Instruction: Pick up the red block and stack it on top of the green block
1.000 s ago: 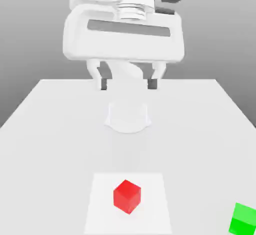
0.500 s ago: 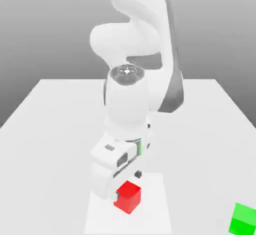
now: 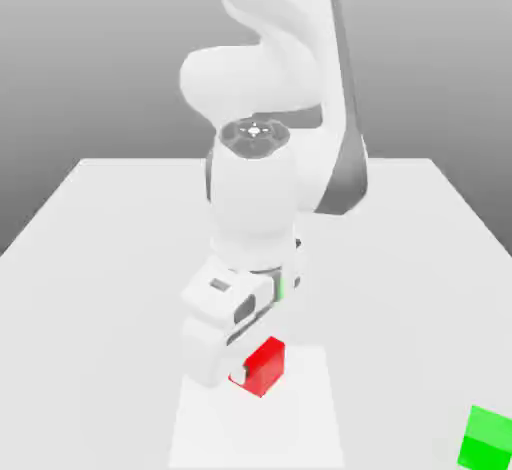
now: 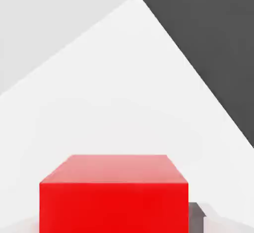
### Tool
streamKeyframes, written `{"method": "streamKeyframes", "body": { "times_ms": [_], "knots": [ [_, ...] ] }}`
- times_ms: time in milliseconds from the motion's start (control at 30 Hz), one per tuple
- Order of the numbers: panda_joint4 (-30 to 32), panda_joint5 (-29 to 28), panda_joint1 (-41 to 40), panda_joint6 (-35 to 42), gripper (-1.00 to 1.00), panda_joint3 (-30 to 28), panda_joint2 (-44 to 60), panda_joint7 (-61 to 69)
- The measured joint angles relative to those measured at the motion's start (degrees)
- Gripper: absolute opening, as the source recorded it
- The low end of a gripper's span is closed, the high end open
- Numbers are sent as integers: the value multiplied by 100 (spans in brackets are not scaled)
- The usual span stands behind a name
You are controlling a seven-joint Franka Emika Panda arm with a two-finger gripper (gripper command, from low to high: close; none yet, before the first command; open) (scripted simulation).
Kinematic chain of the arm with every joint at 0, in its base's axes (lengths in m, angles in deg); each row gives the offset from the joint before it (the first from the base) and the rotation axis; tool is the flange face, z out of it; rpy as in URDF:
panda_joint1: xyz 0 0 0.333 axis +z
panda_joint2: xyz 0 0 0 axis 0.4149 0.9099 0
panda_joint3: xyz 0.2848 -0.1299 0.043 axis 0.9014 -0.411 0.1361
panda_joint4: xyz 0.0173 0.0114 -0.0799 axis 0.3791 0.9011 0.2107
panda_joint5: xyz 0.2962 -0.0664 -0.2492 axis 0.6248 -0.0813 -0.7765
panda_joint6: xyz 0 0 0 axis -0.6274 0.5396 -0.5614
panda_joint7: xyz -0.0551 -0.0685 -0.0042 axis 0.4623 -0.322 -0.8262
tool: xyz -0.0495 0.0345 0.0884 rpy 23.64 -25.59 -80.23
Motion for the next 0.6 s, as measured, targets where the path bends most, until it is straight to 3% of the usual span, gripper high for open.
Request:
{"method": "streamKeyframes", "body": {
  "times_ms": [333, 467, 500, 600],
  "knots": [
    [-2016, -303, 1373, 1119, -100, 930, 898, -1403],
    [-2224, -437, 1553, 595, -100, 935, 1635, -1599],
    [-2234, -452, 1570, 495, 100, 922, 1745, -1614],
    [-2234, -452, 1570, 495, 100, 922, 1745, -1614]
  ]
}}
